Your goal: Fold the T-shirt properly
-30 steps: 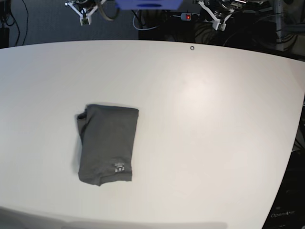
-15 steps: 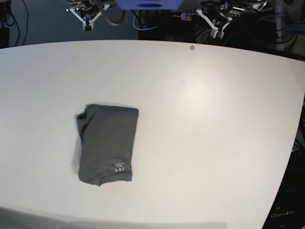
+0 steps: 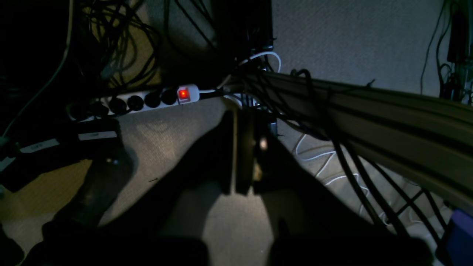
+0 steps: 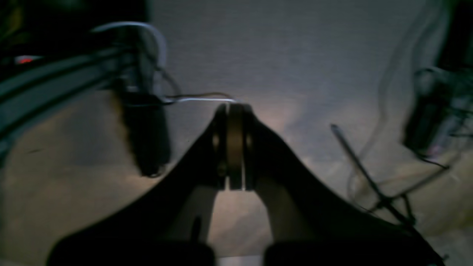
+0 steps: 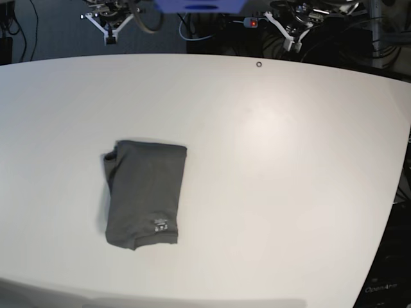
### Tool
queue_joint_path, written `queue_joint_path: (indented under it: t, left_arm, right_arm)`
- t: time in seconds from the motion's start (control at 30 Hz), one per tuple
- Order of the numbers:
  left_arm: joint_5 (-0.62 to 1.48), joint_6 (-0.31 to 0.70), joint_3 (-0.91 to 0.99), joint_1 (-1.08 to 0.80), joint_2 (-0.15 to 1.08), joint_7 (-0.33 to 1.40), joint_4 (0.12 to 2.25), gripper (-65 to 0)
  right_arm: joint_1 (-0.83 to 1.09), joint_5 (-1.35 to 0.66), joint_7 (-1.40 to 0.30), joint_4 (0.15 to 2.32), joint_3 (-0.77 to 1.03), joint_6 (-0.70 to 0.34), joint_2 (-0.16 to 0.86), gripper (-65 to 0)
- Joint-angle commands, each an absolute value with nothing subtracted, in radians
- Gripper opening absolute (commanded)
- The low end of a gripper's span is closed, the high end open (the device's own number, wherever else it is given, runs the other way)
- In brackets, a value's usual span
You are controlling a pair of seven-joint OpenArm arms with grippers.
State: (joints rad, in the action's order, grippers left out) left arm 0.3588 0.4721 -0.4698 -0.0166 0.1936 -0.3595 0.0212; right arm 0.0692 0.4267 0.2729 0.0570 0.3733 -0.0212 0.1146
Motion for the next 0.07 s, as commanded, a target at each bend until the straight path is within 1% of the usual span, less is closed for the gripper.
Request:
queue_joint_path:
  t: [0.0,0.03]
  left_arm:
    - [0.364,0.478,-0.469,-0.016,0.2,-0.366,0.021,-63.1]
    - [0.364,0.478,-0.469,-0.016,0.2,-0.363,0.021,-63.0]
  right_arm:
    - [0.071,0.424,0.283,0.059,0.371,-0.022,0.12,-64.9]
    - [0.071,0.424,0.283,0.059,0.371,-0.022,0.12,-64.9]
